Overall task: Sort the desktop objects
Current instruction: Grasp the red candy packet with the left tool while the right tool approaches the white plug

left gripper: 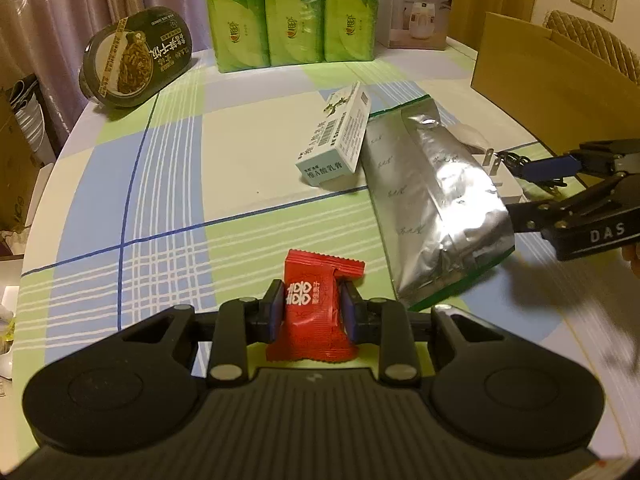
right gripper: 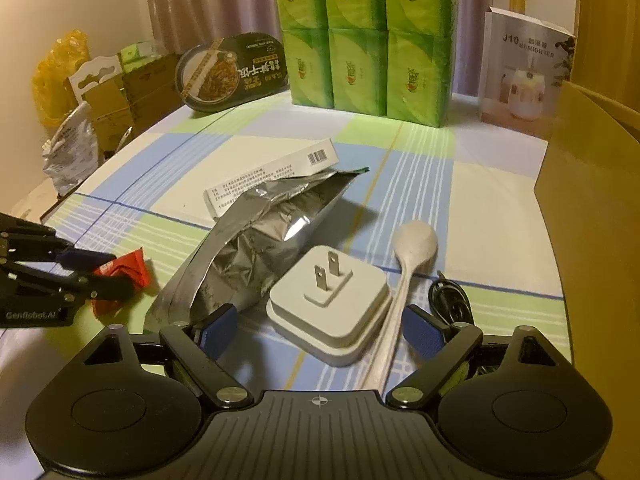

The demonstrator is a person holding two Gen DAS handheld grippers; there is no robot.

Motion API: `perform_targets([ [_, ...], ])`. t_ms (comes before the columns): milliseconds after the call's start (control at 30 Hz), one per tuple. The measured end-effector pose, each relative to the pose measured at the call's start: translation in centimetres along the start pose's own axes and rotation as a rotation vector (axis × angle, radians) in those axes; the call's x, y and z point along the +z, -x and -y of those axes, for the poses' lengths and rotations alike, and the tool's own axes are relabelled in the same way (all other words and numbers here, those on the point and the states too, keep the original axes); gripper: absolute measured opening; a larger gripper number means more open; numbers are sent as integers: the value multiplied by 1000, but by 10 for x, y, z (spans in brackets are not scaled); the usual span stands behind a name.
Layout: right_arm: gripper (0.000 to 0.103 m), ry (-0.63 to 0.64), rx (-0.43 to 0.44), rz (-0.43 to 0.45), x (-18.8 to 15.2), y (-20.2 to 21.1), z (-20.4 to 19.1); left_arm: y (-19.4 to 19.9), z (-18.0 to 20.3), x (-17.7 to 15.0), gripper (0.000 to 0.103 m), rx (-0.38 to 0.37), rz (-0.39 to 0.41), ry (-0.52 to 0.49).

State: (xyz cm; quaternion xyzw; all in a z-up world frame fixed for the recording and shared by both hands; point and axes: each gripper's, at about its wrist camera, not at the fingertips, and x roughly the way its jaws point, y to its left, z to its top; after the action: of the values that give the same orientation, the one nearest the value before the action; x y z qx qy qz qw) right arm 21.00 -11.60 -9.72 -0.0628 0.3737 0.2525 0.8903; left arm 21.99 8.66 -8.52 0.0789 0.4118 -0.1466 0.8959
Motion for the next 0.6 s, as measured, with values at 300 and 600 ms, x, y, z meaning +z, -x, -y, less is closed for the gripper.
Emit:
perform_targets([
  [300, 69, -2, -66, 0, 8, -16, -8, -1, -5, 1, 25, 9, -1, 23],
  [600, 58, 42, -75, -29, 1, 1, -9, -2, 0, 1, 25, -3, -11, 5],
])
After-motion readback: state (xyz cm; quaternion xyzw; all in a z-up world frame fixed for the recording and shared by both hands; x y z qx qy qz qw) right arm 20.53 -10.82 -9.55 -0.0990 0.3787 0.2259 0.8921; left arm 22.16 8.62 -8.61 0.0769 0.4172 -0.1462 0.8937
